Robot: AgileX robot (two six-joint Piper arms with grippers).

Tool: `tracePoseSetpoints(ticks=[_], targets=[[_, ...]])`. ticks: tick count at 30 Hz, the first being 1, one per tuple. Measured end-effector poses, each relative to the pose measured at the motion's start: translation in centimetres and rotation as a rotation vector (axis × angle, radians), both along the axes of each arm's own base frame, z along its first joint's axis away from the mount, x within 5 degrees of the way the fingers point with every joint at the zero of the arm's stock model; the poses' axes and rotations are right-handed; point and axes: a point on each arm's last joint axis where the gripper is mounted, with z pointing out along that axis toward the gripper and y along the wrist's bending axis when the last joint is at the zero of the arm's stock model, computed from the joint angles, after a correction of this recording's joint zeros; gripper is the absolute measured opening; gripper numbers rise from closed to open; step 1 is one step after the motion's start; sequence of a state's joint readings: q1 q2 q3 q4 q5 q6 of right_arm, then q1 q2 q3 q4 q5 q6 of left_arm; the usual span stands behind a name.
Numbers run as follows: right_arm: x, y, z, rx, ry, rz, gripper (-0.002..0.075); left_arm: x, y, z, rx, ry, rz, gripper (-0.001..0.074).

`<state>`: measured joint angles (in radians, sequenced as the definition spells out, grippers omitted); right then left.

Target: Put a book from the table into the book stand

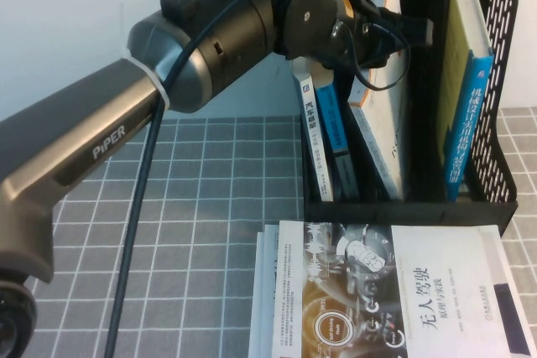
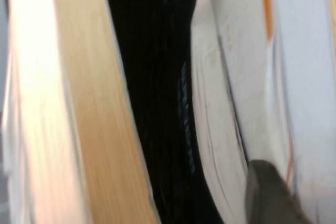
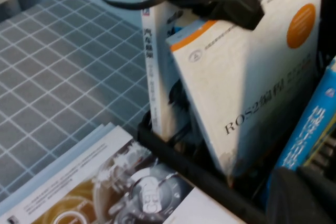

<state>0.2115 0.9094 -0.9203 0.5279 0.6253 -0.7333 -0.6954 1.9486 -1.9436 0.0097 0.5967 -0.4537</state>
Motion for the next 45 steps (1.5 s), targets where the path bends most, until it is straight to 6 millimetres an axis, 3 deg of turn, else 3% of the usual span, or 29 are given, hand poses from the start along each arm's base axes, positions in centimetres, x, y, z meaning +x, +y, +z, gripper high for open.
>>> tracePoseSetpoints(ticks=[2,7,10,14,19,22,29,32,38,45], targets=[[-0.2,0.1,-0.4,-0.01,0.038,0.021,-0.0003,0.2,-0.1,-0.1,0.012,-0.029,-0.018,0.0211],[-0.5,0.3,-1.4,-0.035,0.134,0.067,-0.0003,1.0,0.5,0.3,-0.003,-0.067,-0.009,0.0507],[0.2,0.6,-2.7,-0.044,0.186,0.074,-0.0003,1.4,1.2,1.2,-0.02,-0.068,0.007,0.0563],[1.8,1.4,-5.5,-0.024,0.275,0.116,-0.0003,0.6,1.7,3.4,0.051,-0.048,-0.033,0.0482],[4.4,3.2,-8.4,0.068,0.324,0.248,-0.0003,-1.6,2.6,6.6,0.156,0.0,-0.165,0.0181],[6.4,4.4,-10.0,0.155,0.332,0.301,-0.0003,-2.8,3.3,8.0,0.206,0.012,-0.221,0.0055],[10.6,5.4,-14.1,0.216,0.263,0.293,-0.0003,-4.6,4.6,9.8,0.265,0.009,-0.268,0.0004],[12.0,5.9,-14.9,0.235,0.245,0.31,-0.0003,-5.4,5.2,10.9,0.254,-0.016,-0.27,0.0003],[14.8,6.7,-14.6,0.295,0.212,0.317,-0.0003,-8.0,6.9,14.1,0.195,-0.082,-0.278,0.0001],[16.4,6.4,-13.6,0.287,0.158,0.235,-0.0003,-11.6,9.3,17.2,0.158,-0.154,-0.283,0.0001]])
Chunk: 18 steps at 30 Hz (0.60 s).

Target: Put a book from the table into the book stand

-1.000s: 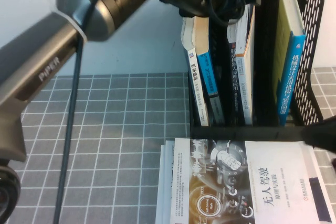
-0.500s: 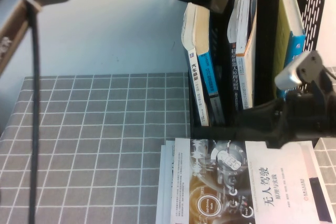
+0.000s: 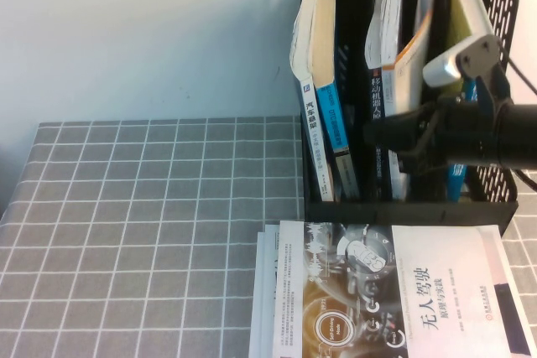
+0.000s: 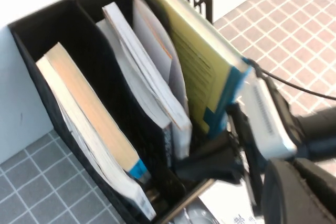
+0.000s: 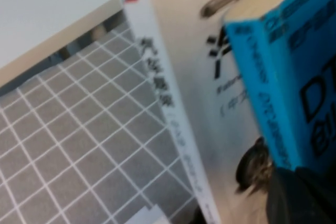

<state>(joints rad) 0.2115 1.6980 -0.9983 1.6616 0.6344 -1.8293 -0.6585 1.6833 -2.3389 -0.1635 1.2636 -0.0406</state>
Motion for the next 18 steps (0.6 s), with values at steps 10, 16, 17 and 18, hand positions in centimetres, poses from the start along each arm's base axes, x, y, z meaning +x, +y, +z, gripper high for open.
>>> tracePoseSetpoints(ticks=[10,16,17,18], targets=[[-1.1,0.8,1.0,0.136,0.115,0.095,-0.0003,-6.2,2.7,0.0,0.069,-0.024,-0.086,0.0001],[-4.8,0.6,3.3,0.057,0.249,0.27,-0.0003,-9.3,5.1,-2.5,0.035,-0.022,-0.084,0.0001],[-5.7,0.5,3.7,0.036,0.279,0.309,-0.0003,-9.7,5.4,-2.9,0.01,-0.037,-0.077,0.0001],[-6.7,0.3,4.2,-0.009,0.306,0.345,-0.0003,-10.1,5.8,-3.4,-0.011,-0.049,-0.068,0.0001]])
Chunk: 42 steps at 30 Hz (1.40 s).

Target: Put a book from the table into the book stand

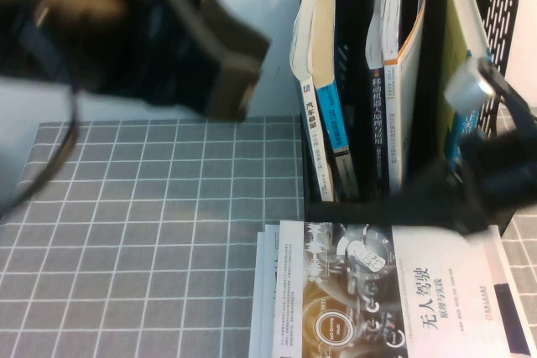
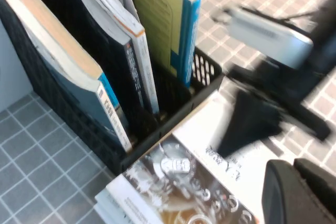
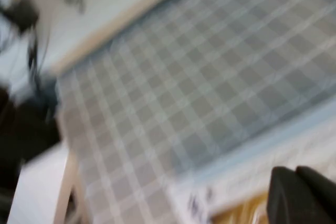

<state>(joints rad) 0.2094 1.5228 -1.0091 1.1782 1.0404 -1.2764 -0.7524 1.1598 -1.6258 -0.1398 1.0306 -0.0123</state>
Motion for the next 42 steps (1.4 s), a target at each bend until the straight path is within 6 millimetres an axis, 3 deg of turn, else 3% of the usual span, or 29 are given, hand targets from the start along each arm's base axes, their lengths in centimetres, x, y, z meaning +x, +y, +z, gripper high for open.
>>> tracePoseSetpoints(ticks=[4,10,16,19,25,35,42], targets=[[-3.3,-2.1,0.9,-0.293,0.086,0.038,-0.0003,-0.9,1.5,-2.8,-0.048,-0.027,0.069,0.0001],[-6.4,-6.0,3.4,-0.644,0.012,-0.187,-0.0003,-1.8,4.0,-6.6,-0.014,-0.063,0.192,0.0001],[-10.0,-7.3,7.4,-0.592,-0.217,-0.336,-0.0003,-1.3,4.1,-9.1,-0.031,-0.08,0.242,0.0001],[-12.1,-7.4,7.8,-0.523,-0.284,-0.344,-0.0003,-0.9,3.7,-8.9,-0.116,-0.128,0.247,0.0001],[-15.9,-8.1,4.3,-0.445,-0.395,-0.404,-0.0003,-0.2,2.7,-8.2,-0.228,-0.191,0.23,0.0001],[-18.9,-9.6,-3.5,-0.331,-0.542,-0.623,-0.0003,1.3,1.2,-9.6,-0.182,-0.147,0.229,0.0001],[-19.4,-9.7,-4.2,-0.301,-0.558,-0.647,-0.0003,1.9,0.6,-9.9,-0.185,-0.15,0.222,0.0001]])
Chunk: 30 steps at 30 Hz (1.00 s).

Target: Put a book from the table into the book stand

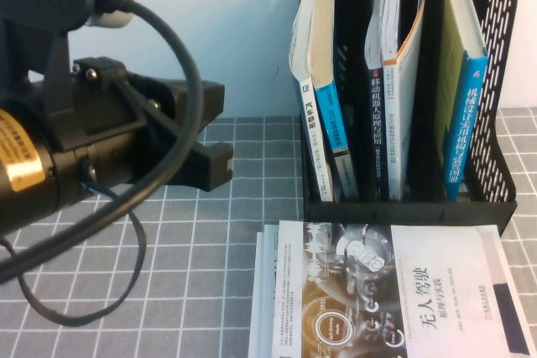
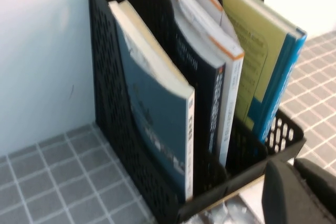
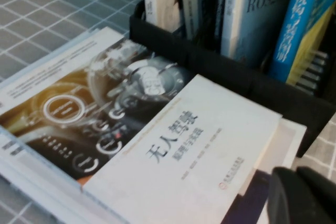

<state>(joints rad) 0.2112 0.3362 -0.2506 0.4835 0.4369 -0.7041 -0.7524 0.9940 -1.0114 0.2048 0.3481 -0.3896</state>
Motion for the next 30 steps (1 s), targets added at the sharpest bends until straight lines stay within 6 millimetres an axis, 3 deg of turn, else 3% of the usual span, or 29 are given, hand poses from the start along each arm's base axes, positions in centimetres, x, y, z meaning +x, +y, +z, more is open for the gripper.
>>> tracePoseSetpoints(ticks=[15,24,30], targets=[[-0.7,0.2,-0.4,-0.008,0.108,0.039,-0.0003,-0.5,0.4,0.8,-0.025,-0.055,-0.005,0.0001],[-0.4,-1.7,-0.4,-0.041,0.176,-0.202,-0.0003,-3.2,3.5,2.5,-0.008,-0.201,0.019,0.0001],[-0.4,-1.8,-0.5,-0.026,0.191,-0.227,-0.0003,-4.7,5.0,0.6,0.004,-0.201,0.02,0.0001]])
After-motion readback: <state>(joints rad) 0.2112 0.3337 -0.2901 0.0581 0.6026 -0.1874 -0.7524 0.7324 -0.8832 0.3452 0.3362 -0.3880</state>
